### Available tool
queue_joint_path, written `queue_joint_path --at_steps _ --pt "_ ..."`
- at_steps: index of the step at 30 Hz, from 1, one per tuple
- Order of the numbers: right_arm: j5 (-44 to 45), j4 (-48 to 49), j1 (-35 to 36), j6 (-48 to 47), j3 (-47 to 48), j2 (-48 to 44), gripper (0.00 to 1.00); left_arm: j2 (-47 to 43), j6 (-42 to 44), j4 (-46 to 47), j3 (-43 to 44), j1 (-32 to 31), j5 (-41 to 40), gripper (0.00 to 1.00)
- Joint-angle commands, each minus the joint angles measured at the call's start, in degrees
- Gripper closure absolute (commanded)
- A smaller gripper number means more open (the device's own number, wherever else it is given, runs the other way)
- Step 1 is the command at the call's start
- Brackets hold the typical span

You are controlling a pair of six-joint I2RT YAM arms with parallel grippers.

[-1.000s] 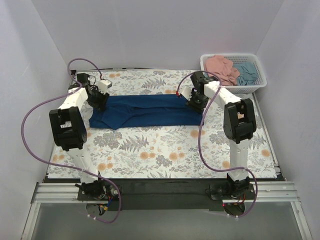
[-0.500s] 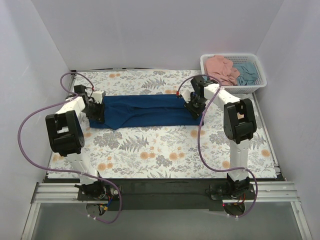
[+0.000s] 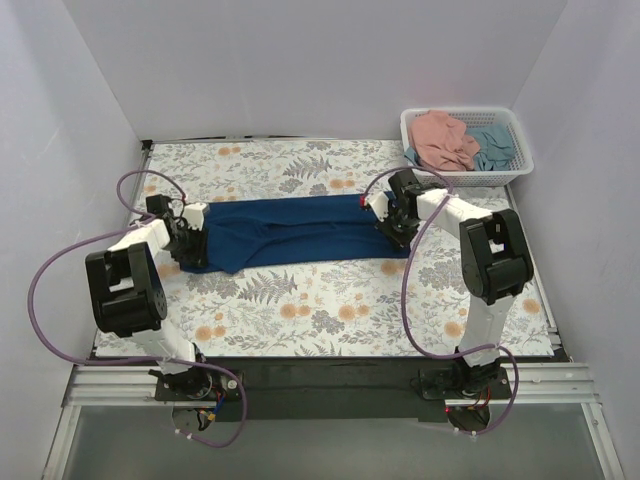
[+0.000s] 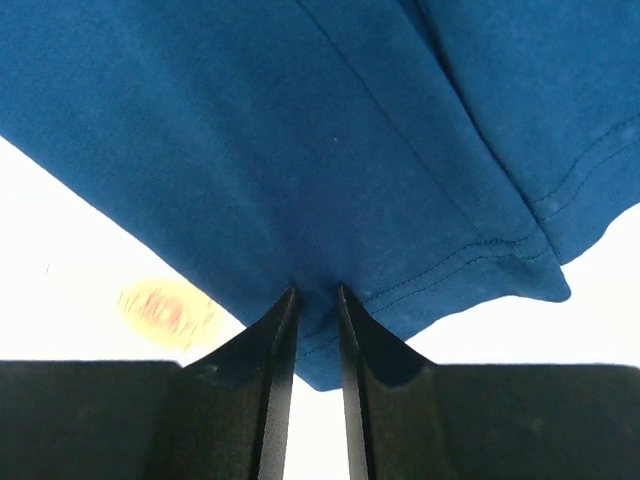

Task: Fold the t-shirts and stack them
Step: Fold the tshirt

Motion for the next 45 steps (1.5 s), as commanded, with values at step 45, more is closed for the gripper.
queue_joint_path --at_steps 45 --pt "-6.8 -10.7 1.5 6.1 -3.1 -3.6 0.62 -5.6 -16.8 8.6 -2.6 -34.5 -20.2 0.69"
